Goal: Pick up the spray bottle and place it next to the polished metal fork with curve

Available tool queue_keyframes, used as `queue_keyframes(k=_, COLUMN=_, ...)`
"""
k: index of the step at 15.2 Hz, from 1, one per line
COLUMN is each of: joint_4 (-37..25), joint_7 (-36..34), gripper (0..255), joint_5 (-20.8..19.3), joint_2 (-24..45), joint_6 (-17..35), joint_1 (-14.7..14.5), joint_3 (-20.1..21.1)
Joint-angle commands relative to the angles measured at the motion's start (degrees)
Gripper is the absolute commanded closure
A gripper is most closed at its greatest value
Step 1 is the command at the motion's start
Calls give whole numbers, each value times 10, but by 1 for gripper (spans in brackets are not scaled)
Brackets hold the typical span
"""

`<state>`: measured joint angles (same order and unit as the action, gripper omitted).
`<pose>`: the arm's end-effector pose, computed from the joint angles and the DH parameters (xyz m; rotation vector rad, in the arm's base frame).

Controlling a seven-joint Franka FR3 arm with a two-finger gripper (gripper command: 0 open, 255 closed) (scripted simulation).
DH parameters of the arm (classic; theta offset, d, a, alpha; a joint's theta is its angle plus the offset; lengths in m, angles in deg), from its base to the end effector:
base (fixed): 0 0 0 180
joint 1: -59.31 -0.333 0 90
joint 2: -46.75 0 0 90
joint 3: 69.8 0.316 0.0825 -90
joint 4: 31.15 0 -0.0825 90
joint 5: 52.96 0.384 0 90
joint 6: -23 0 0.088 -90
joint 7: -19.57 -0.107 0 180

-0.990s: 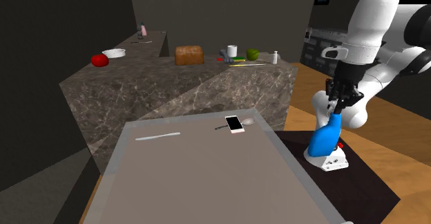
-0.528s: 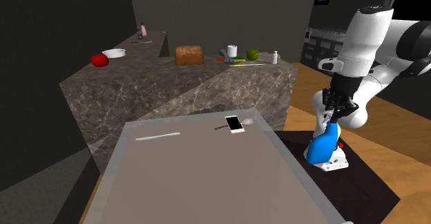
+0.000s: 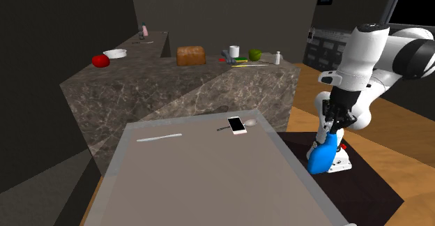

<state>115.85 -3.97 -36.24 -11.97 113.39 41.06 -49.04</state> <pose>0.1729 0.2080 0.5351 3.1261 0.1596 0.0204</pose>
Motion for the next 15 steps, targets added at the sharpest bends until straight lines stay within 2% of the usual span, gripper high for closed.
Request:
queue_keyframes(k=1, joint_4=16, joint_7=0, gripper=255, joint_5=5, joint_2=-3, joint_6=13, joint_1=-2, joint_3=5)
queue_keyframes(k=15, joint_4=124, joint_7=3, gripper=255, joint_5=41, joint_2=-12, joint_6=111, joint_1=-20, joint_3=41)
